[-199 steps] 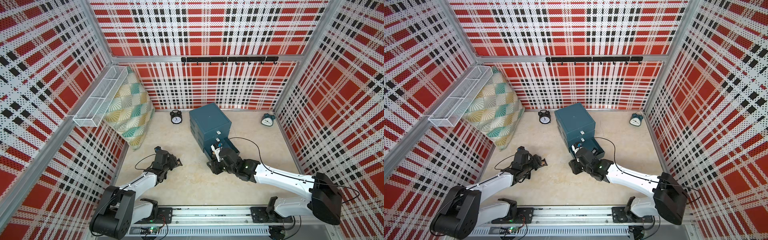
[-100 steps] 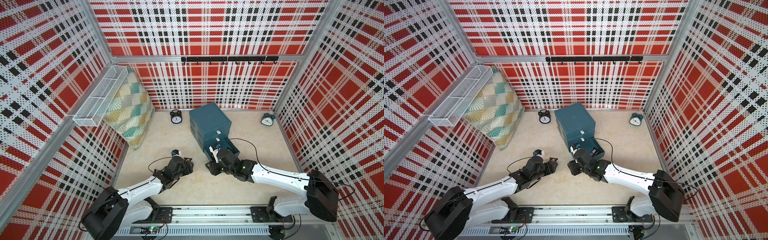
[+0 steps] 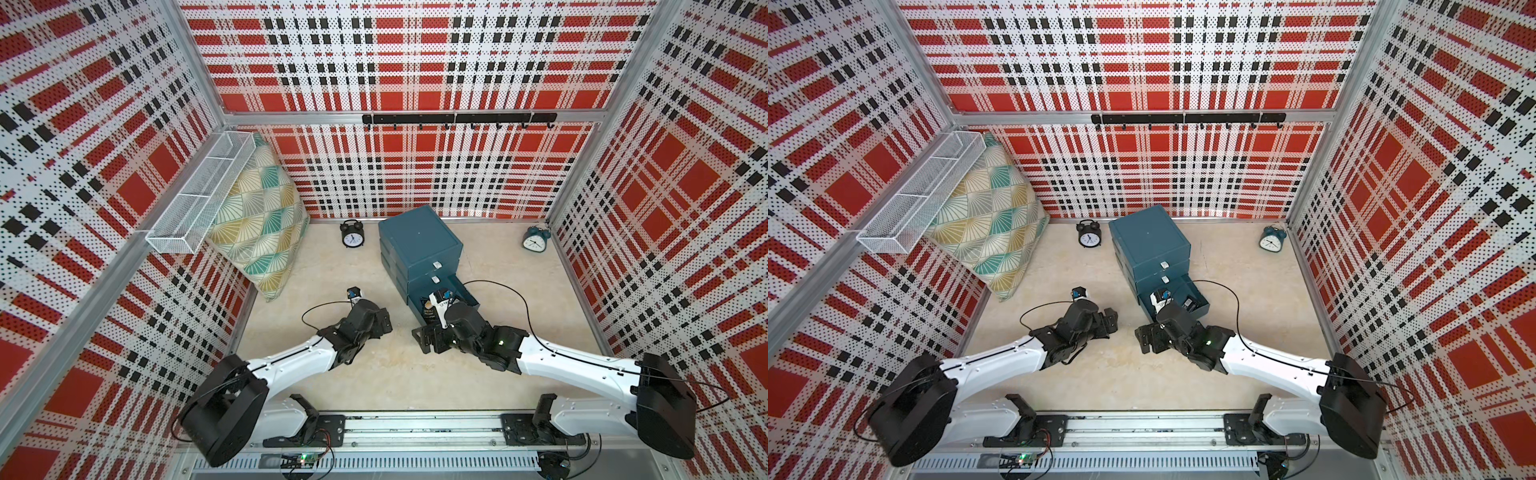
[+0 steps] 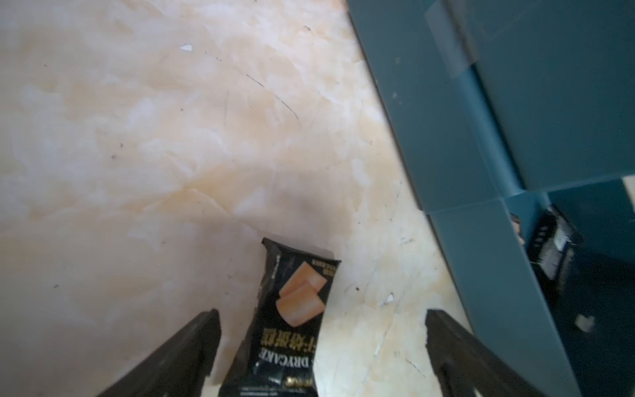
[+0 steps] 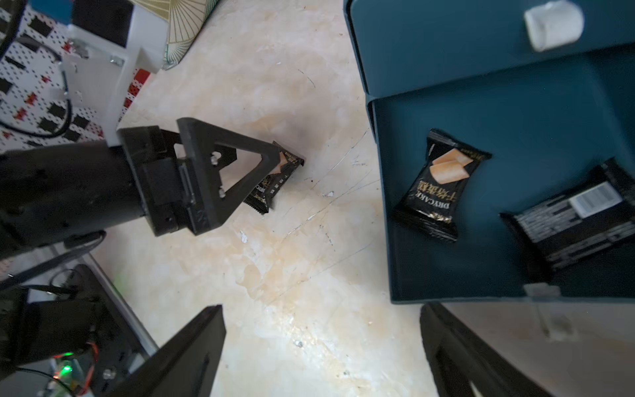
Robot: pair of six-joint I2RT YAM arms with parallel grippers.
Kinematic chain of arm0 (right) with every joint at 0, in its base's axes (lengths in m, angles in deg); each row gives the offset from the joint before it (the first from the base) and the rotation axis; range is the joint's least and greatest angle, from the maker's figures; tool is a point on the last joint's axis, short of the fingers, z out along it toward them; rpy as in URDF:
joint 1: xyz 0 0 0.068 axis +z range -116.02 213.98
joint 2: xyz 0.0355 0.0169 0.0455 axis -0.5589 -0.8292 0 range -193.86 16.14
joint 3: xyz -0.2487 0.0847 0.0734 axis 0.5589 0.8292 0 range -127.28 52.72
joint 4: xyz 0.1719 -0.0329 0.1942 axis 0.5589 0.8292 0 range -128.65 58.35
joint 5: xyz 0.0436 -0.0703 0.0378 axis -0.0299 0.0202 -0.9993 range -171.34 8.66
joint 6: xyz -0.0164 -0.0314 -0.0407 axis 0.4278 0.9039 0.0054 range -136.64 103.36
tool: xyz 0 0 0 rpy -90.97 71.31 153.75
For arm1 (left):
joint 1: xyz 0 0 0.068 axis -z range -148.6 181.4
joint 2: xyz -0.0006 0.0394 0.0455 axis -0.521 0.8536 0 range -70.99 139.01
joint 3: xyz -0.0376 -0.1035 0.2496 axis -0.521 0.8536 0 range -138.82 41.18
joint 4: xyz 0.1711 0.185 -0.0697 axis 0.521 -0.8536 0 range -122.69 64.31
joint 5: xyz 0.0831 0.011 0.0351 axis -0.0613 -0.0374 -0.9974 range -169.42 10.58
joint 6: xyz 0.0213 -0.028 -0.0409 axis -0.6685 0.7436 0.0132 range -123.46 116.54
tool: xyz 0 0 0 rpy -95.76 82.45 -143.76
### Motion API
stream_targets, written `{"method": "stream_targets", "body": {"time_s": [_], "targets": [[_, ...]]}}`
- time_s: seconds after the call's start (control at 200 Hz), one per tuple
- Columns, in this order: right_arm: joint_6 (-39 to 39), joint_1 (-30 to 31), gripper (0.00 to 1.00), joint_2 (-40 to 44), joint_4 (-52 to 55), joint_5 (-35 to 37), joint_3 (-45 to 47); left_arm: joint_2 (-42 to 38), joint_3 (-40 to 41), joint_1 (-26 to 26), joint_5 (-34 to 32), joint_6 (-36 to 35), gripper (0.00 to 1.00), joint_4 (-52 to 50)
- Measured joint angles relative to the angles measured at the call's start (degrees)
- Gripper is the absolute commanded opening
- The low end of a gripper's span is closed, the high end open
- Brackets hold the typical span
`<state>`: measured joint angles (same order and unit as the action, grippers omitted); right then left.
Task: Place the cookies into the drawer by color
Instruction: Pick up the cookie at the center of the board.
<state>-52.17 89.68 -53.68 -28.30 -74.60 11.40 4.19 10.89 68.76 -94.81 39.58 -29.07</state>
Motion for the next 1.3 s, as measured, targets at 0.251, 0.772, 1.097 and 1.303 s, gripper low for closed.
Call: {"method": "stream_targets", "body": {"time_s": [0.251,0.772,1.097,1.303], "targets": [[-0.7,0.0,1.0,3.4,0.3,2.8,2.3,10.4,-3.7,0.7,-3.2,-2.4,0.64,-2.4],[-1.9,0.0,1.0,4.6,0.6,4.9,3.5,15.4,-8.4,5.4,-7.5,-2.6,0.29,-3.5],[-5.1,-2.8,1.0,10.6,3.2,7.6,6.0,11.4,-11.2,11.4,-7.0,-2.2,0.29,-8.2],[-7.2,-6.2,1.0,17.1,5.1,8.0,9.2,8.0,-15.6,17.2,-7.5,-1.9,0.29,-9.0]]}}
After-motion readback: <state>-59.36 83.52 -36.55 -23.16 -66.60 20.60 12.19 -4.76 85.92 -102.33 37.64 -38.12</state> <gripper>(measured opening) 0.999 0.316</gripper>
